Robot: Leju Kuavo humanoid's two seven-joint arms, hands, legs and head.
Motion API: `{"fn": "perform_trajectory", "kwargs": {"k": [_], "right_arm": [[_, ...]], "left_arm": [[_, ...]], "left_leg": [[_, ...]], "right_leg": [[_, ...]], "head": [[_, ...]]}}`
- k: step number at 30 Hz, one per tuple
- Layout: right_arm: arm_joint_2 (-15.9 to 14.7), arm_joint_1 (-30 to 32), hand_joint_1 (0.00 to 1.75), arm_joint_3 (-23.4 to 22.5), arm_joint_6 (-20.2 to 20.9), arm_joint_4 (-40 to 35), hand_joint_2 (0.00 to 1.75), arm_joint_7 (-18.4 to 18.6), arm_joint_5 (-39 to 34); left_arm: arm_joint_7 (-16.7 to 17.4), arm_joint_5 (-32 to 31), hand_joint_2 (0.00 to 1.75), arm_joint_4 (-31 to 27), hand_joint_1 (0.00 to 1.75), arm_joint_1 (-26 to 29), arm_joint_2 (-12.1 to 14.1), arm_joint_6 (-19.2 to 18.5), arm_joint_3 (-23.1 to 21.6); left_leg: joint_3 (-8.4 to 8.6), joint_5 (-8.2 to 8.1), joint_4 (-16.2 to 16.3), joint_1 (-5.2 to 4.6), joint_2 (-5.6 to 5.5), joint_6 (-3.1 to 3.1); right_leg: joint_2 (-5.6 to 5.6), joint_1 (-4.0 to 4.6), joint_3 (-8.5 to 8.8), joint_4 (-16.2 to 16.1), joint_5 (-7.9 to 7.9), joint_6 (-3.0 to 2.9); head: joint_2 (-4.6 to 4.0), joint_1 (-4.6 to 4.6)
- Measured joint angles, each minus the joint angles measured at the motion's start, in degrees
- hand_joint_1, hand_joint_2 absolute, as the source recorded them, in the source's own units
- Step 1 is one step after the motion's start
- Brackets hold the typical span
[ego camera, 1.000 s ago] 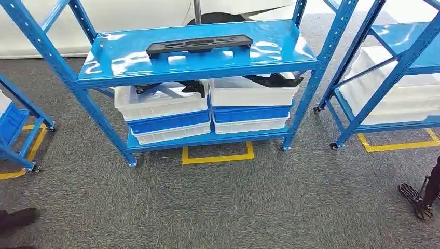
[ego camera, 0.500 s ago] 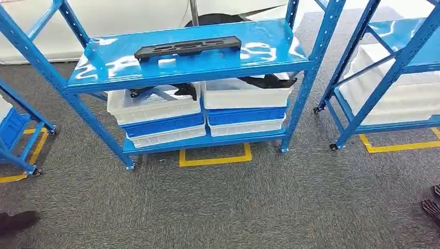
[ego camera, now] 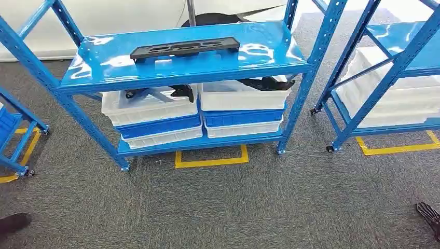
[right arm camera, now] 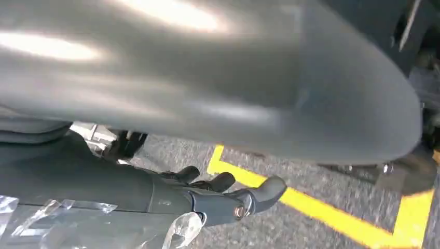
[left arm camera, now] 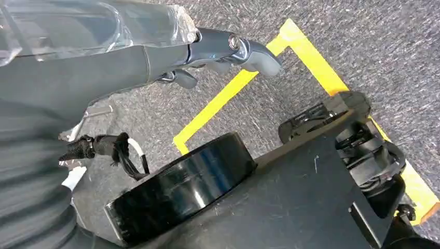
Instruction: Take the parts from the cabinet and place them on the table.
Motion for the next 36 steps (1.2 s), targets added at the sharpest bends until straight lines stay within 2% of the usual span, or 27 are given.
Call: {"fn": "perform_trajectory", "kwargs": {"k": [1,2,4,5,6,7,8,10,11,14,15,16,17,19,20,21,22,24,25,26,27,30,31,32,33,35,36], "right_arm": [[-0.1,0.0,0.00,0.0,0.0,0.0,0.00,0.0,0.0],[-0.1,0.0,0.00,0.0,0.0,0.0,0.00,0.0,0.0],[-0.2,0.1,0.00,0.0,0.0,0.0,0.00,0.0,0.1],[-0.3,0.1,0.00,0.0,0.0,0.0,0.00,0.0,0.1],[-0.4,0.2,0.00,0.0,0.0,0.0,0.00,-0.1,0.1],[-0.5,0.2,0.00,0.0,0.2,0.0,0.00,-0.4,0.0],[-0.6,0.1,0.00,0.0,0.2,0.0,0.00,-0.6,0.0],[-0.8,0.0,0.00,0.0,0.2,0.0,0.00,-1.3,-0.2],[-0.8,-0.3,0.00,0.0,0.2,0.0,0.00,-1.7,-0.3],[-0.9,-0.6,0.00,0.0,-0.1,0.0,0.00,-2.6,-0.5],[-0.9,-0.8,0.00,0.0,-0.2,0.0,0.00,-2.8,-0.3],[-0.9,-0.9,0.00,0.0,-0.3,0.0,0.00,-3.1,0.0],[-0.9,-1.0,0.00,0.0,-0.5,0.0,0.00,-3.4,0.5],[-0.9,-1.5,0.00,0.0,-0.7,0.0,0.00,-4.1,1.5],[-0.9,-1.7,0.00,0.1,-0.7,0.0,0.00,-4.2,1.7],[-0.9,-1.8,0.00,0.2,-0.7,0.0,0.00,-4.4,1.8],[-0.9,-1.9,0.00,0.2,-0.7,0.0,0.00,-4.6,1.9],[-0.8,-2.2,0.00,0.2,-0.7,0.0,0.00,-4.8,2.3],[-0.8,-2.3,0.00,0.2,-0.7,0.0,0.00,-4.9,2.3],[-0.8,-2.4,0.00,0.3,-0.7,0.0,0.00,-5.0,2.4],[-0.8,-2.5,0.00,0.3,-0.6,0.0,0.00,-5.1,2.4],[-0.7,-2.9,0.00,0.3,-0.6,0.0,0.00,-5.3,2.4],[-0.7,-3.1,0.00,0.4,-0.6,0.0,0.00,-5.3,2.5],[-0.7,-3.1,0.00,0.4,-0.6,0.0,0.00,-5.4,2.6],[-0.7,-3.1,0.00,0.4,-0.4,0.0,0.00,-5.5,2.6],[-0.7,-2.9,0.00,0.7,0.0,0.0,0.00,-5.6,2.9],[-0.7,-2.7,0.00,0.8,0.2,0.0,0.00,-5.6,3.0]], "left_arm": [[0.2,0.0,1.75,0.0,0.00,0.1,-0.2,-0.2,0.0],[0.4,0.0,1.75,0.0,0.00,0.1,-0.2,-0.3,0.0],[0.6,0.0,1.75,0.0,0.00,0.1,-0.2,-0.7,0.0],[0.7,0.0,1.75,0.0,0.00,0.1,-0.3,-0.8,0.0],[0.7,0.0,1.75,0.0,0.00,0.2,-0.3,-0.9,0.0],[0.7,-0.1,1.75,0.0,0.00,0.2,-0.3,-0.9,0.0],[0.7,-0.1,1.75,0.0,0.00,0.2,-0.4,-0.9,0.0],[0.6,-0.2,1.75,0.0,0.00,0.3,-0.5,-0.9,0.0],[0.6,-0.2,1.75,0.0,0.00,0.3,-0.5,-0.8,-0.1],[0.4,-0.2,1.75,0.0,0.00,0.3,-0.5,-0.7,-0.1],[0.4,-0.3,1.75,0.0,0.00,0.2,-0.5,-0.7,-0.1],[0.2,-0.3,1.75,0.0,0.00,0.3,-0.5,-0.6,-0.1],[-0.1,-0.3,1.75,0.0,0.00,0.4,-0.5,-0.6,-0.1],[-0.4,-0.2,1.75,0.0,0.00,0.0,-0.4,-0.5,-0.1],[-0.4,-0.3,1.75,0.0,0.00,-0.4,-0.4,-0.5,-0.1],[-0.4,-0.3,1.75,0.0,0.00,-0.6,-0.4,-0.4,-0.1],[-0.4,-0.3,1.75,0.0,0.00,-0.7,-0.4,-0.4,-0.1],[-0.2,-0.4,1.75,0.0,0.00,-0.5,-0.4,-0.4,-0.1],[-0.2,-0.5,1.75,0.0,0.00,-0.2,-0.4,-0.3,-0.2],[-0.2,-0.5,1.75,0.0,0.00,0.0,-0.5,-0.2,-0.2],[-0.2,-0.5,1.75,0.0,0.00,-0.1,-0.5,-0.2,-0.2],[-0.2,-0.5,1.75,0.0,0.00,0.0,-0.5,-0.2,-0.3],[-0.2,-0.5,1.75,0.0,0.00,0.0,-0.5,-0.2,-0.3],[-0.2,-0.5,1.75,0.0,0.00,0.0,-0.6,-0.2,-0.4],[-0.2,-0.6,1.75,0.0,0.00,0.0,-0.6,-0.2,-0.4],[-0.2,-0.8,1.75,0.0,0.00,0.0,-0.6,-0.2,-0.5],[-0.2,-1.0,1.75,0.0,0.00,0.0,-0.6,-0.2,-0.5]], "left_leg": [[0.74,0.29,-0.7,0.20,-0.02,-0.29],[1.10,0.25,-0.9,0.38,0.17,-0.15],[1.43,-0.10,-0.9,0.40,0.28,0.00],[1.59,-0.33,-0.9,0.40,0.27,0.00],[1.88,-0.55,-0.9,0.44,0.23,-0.10],[2.29,-0.87,-0.9,0.47,0.17,-0.20],[2.84,-1.23,-0.9,0.53,0.14,-0.36],[4.02,-2.14,-0.9,0.58,0.16,-0.80],[3.85,-2.68,-0.8,0.16,0.28,-1.28],[4.07,-3.08,-1.2,0.56,0.31,-2.08],[4.33,-3.37,-1.2,0.24,0.34,-2.48],[4.38,-3.82,-0.4,0.61,0.15,-2.87],[3.12,-5.03,2.4,0.65,0.16,-3.42],[-2.98,-9.23,13.1,1.20,0.16,-4.30],[-5.69,-10.33,17.6,1.32,0.17,-4.61],[-7.13,-9.99,19.4,1.47,0.17,-4.79],[-7.11,-8.34,18.3,1.62,0.18,-4.98],[-3.72,-1.67,8.9,1.81,0.67,-5.11],[-1.87,1.57,3.5,1.84,2.06,-5.03],[-1.46,1.07,2.0,1.24,3.61,-4.90],[-1.18,0.78,1.0,1.04,3.26,-3.90],[-1.37,0.64,0.8,0.82,1.70,-2.63],[-0.48,0.93,0.3,1.40,1.11,-2.10],[-0.20,0.83,0.2,1.43,0.71,-1.74],[-0.04,0.73,0.2,1.41,0.41,-1.43],[0.25,0.40,0.2,1.36,-0.61,-1.05],[0.49,0.19,0.2,1.35,-1.43,-0.98]], "right_leg": [[-0.24,-0.15,-0.09,1.1,-0.43,0.26],[-0.24,-0.12,-1.53,4.0,-2.05,0.47],[-0.26,-0.58,-6.62,13.3,-5.85,1.15],[-0.28,-0.69,-9.18,17.3,-6.72,1.43],[-0.31,-0.82,-10.29,18.3,-5.99,1.59],[-0.35,-0.91,-9.88,16.2,-3.83,1.69],[-0.41,-0.92,-8.18,12.0,-0.91,1.63],[-0.71,-0.89,-3.35,1.1,4.64,1.26],[-0.82,-0.54,-2.42,-0.1,3.30,0.77],[-0.58,-0.10,-2.42,-0.3,2.93,-0.36],[-0.55,-0.44,-2.16,-0.7,2.95,-0.69],[-0.59,-0.80,-1.73,-0.9,2.99,-0.94],[-0.78,-0.90,-1.54,-1.0,2.77,-1.27],[-1.13,-0.91,-1.23,-1.0,2.30,-1.66],[-1.43,-0.92,-0.96,-1.0,2.00,-1.63],[-1.70,-0.97,-0.54,-1.0,1.68,-1.58],[-1.90,-1.05,0.04,-1.0,1.27,-1.42],[-2.44,-1.31,1.68,-1.0,0.28,-0.95],[-2.66,-1.36,2.37,-1.0,-0.21,-0.57],[-2.92,-1.07,2.76,-1.0,-0.54,-0.11],[-3.06,-0.91,2.62,-0.9,-0.86,0.29],[-4.96,-0.94,3.39,-1.7,-1.29,1.19],[-4.37,-1.24,3.58,-1.3,-1.75,1.59],[-2.69,-1.22,2.72,1.0,-2.90,1.68],[-1.70,-1.23,0.29,5.5,-5.01,1.79],[-1.28,-1.26,-5.57,15.3,-8.20,1.93],[-1.25,-1.27,-8.03,18.3,-8.12,1.95]], "head": [[0.00,0.09],[0.00,0.13],[0.00,0.20],[0.00,0.20],[0.00,0.24],[0.00,0.24],[0.00,0.24],[0.00,0.37],[-0.02,0.52],[0.00,0.55],[0.00,0.55],[0.00,0.59],[0.00,0.13],[0.00,0.02],[0.00,0.00],[0.00,0.00],[0.00,0.00],[0.00,0.02],[0.00,0.02],[0.00,0.04],[0.00,0.02],[0.00,0.22],[0.00,0.28],[-0.02,0.48],[-0.02,0.70],[-0.02,0.89],[0.00,0.96]]}}
